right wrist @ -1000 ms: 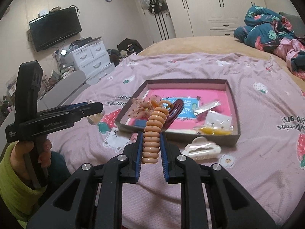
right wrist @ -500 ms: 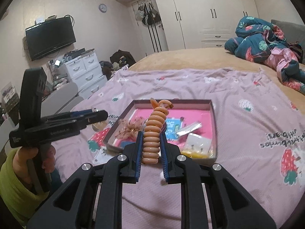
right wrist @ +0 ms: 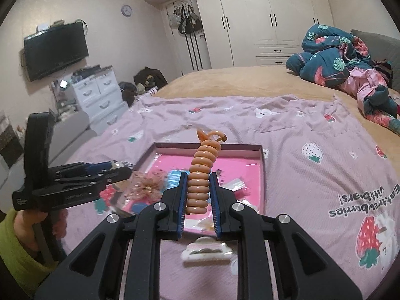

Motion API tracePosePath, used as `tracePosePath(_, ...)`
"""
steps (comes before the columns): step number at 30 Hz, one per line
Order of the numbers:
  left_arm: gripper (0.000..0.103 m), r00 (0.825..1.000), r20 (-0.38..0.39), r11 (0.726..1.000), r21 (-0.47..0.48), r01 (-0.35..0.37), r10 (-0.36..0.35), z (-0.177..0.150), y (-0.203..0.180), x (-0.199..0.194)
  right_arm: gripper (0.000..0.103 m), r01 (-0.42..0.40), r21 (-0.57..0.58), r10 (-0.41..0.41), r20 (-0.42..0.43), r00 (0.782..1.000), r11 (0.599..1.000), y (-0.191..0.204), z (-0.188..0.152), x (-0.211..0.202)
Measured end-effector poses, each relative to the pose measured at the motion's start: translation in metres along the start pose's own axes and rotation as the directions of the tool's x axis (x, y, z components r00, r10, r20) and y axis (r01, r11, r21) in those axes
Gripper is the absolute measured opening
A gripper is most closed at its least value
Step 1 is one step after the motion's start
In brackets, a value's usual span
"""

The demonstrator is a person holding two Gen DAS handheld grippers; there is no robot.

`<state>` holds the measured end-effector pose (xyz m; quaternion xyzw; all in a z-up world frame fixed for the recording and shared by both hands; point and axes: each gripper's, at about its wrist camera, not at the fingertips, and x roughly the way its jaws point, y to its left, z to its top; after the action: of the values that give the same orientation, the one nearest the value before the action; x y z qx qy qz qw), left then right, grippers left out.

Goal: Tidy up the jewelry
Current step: 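Carry the coiled hair tie with the right gripper while the left carries the pearl clip over the box, then open the left gripper into the box while the right releases the coiled hair tie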

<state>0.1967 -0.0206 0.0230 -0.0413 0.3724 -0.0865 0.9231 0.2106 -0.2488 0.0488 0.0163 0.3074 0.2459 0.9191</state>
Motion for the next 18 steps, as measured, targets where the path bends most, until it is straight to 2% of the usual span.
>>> tracePosePath(9,0.037,0.995,-0.092,0.999,-0.033,-0.042,0.039,-0.011,0.021,0.049,0.017,0.036,0.067,-0.026,-0.142,0.989,0.997,-0.035,-0.025,0.072)
tracePosePath(18,0.037,0.99,-0.13,0.997,-0.055,-0.056,0.048,-0.019,0.031,0.068,0.018,0.066,0.093,-0.047,-0.195,0.98,0.993,-0.046,-0.041,0.095)
